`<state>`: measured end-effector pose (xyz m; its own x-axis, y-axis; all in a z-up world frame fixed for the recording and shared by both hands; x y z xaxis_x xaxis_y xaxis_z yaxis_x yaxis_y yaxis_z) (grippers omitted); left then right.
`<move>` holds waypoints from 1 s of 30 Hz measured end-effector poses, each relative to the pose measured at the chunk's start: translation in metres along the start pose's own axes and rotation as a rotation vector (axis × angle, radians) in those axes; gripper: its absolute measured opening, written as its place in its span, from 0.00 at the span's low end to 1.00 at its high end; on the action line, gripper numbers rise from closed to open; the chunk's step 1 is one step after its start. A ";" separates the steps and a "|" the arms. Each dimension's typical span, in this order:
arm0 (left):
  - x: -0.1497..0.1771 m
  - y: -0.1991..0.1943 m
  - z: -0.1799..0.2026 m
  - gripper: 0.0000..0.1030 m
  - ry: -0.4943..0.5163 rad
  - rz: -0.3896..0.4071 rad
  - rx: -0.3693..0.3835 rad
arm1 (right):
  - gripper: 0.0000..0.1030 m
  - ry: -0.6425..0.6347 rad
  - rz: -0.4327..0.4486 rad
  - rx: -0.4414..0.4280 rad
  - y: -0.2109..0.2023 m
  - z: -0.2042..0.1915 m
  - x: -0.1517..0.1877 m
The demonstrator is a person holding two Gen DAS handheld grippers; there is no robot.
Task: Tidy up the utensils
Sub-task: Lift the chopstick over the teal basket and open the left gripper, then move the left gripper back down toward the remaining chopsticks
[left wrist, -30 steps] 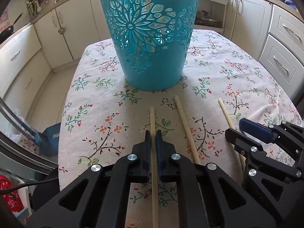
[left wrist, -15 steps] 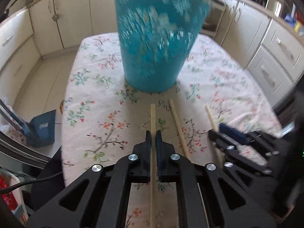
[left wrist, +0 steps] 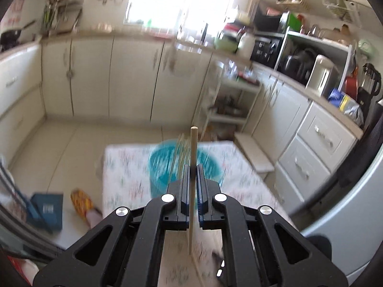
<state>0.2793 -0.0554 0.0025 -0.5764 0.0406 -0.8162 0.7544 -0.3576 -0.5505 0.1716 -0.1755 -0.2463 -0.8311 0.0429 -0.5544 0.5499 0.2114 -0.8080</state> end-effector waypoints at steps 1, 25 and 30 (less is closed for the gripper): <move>-0.011 -0.002 0.004 0.05 0.006 0.024 -0.002 | 0.22 0.001 0.000 -0.001 0.000 0.000 0.000; -0.023 0.110 0.010 0.05 0.085 0.045 -0.244 | 0.32 -0.026 -0.002 -0.016 0.004 -0.003 -0.003; 0.002 0.091 -0.011 0.23 0.057 0.050 -0.291 | 0.32 -0.024 -0.001 -0.019 0.003 -0.003 -0.003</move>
Point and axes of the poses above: each gripper's, at about its wrist camera, not at the fingertips, and y roughly the way its jaws point, z to its right, x to its underside, the point moved 6 cm from there along y, roughly the way its jaws point, and after that the axes turned 7 degrees about -x, right-handed, at the moved point
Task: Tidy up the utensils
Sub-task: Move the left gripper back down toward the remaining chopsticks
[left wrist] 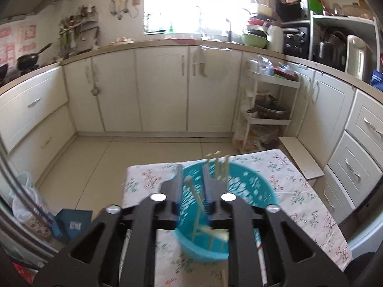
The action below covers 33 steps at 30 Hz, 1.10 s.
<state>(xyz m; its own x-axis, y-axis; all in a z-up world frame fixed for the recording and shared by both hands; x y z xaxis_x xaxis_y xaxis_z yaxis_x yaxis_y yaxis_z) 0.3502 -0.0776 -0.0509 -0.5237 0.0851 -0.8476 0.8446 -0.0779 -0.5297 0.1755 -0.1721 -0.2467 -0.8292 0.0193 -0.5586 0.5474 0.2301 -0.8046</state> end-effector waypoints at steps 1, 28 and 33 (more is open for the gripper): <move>0.005 -0.005 -0.006 0.30 -0.013 0.004 -0.010 | 0.32 0.005 0.001 -0.004 0.000 0.000 0.000; 0.194 0.035 0.032 0.06 0.176 -0.366 -0.011 | 0.11 0.078 0.021 -0.008 -0.010 0.018 0.004; 0.197 0.032 0.014 0.06 0.120 -0.359 -0.013 | 0.18 0.069 0.023 0.008 -0.009 0.015 0.003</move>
Point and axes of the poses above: each gripper's, at about its wrist camera, not at the fingertips, and y roughly the way its jaws point, z to its right, x to its underside, the point moved 6 cm from there along y, roughly the way its jaws point, and after that the axes turned 7 degrees about -x, right-handed, at the moved point
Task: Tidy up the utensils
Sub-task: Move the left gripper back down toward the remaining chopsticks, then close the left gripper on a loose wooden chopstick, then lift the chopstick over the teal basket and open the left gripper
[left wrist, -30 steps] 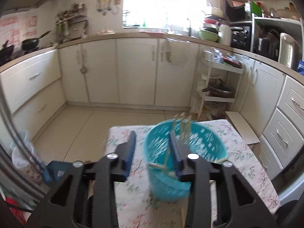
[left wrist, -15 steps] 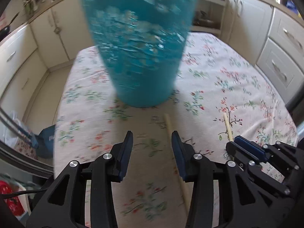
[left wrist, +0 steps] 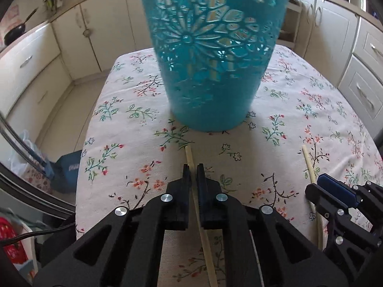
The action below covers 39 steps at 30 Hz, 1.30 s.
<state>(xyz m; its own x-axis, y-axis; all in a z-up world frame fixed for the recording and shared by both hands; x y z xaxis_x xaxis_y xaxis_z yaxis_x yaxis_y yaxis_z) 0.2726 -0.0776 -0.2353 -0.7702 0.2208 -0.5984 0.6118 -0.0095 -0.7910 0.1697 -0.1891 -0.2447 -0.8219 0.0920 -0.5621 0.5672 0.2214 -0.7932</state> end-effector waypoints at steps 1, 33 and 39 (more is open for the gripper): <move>0.000 0.000 0.000 0.06 -0.003 0.000 0.001 | 0.18 -0.007 0.002 0.007 0.001 0.000 -0.001; 0.000 0.001 0.003 0.05 0.009 0.012 0.029 | 0.09 -0.108 0.006 -0.011 0.006 -0.025 0.001; 0.000 -0.030 -0.016 0.05 -0.052 0.059 0.120 | 0.09 -0.105 0.006 -0.011 0.006 -0.026 0.001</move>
Point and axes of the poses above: each gripper's, at about its wrist camera, not at the fingertips, and y roughly the way its jaws point, z to its right, x to its underside, the point moved 6 cm from there along y, roughly the way its jaws point, and after that the axes turned 7 degrees about -x, right-handed, at the moved point
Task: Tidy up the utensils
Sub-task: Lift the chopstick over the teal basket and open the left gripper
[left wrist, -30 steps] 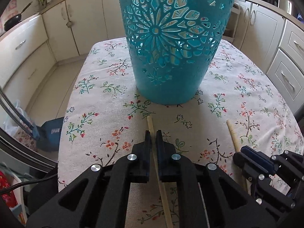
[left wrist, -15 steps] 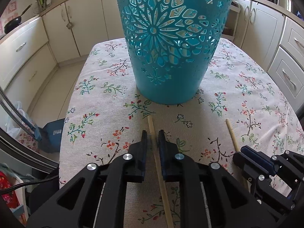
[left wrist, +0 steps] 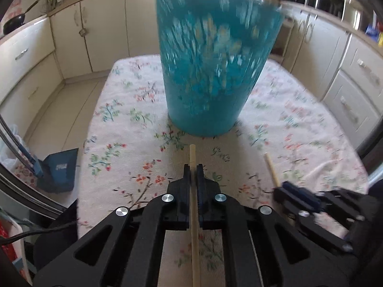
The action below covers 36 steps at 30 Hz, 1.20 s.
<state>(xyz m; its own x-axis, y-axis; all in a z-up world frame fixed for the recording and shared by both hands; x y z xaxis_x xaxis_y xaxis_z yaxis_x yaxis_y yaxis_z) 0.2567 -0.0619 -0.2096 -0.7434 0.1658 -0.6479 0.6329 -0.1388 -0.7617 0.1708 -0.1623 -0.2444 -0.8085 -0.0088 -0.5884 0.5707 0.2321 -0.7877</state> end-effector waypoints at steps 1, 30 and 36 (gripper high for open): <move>-0.003 -0.009 -0.004 0.05 -0.011 0.015 0.015 | 0.09 0.000 0.000 0.000 0.000 0.000 0.000; -0.243 -0.129 -0.009 0.05 -0.165 0.542 0.040 | 0.09 0.043 0.006 -0.028 -0.001 0.004 0.000; -0.260 -0.090 -0.010 0.05 -0.188 0.534 -0.018 | 0.09 0.043 0.012 -0.034 -0.001 0.005 0.000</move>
<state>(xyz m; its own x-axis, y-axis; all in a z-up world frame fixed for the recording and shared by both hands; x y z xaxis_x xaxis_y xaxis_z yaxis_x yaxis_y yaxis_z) 0.3952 -0.0826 0.0268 -0.3440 -0.0998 -0.9337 0.9340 -0.1391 -0.3292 0.1710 -0.1671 -0.2441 -0.8073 0.0364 -0.5890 0.5761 0.2646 -0.7734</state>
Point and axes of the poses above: each gripper's, at about its wrist camera, not at the fingertips, and y roughly the way its jaws point, z to its right, x to its underside, the point moved 6 cm from there along y, roughly the way its jaws point, and after that the axes turned 7 degrees about -x, right-handed, at the moved point
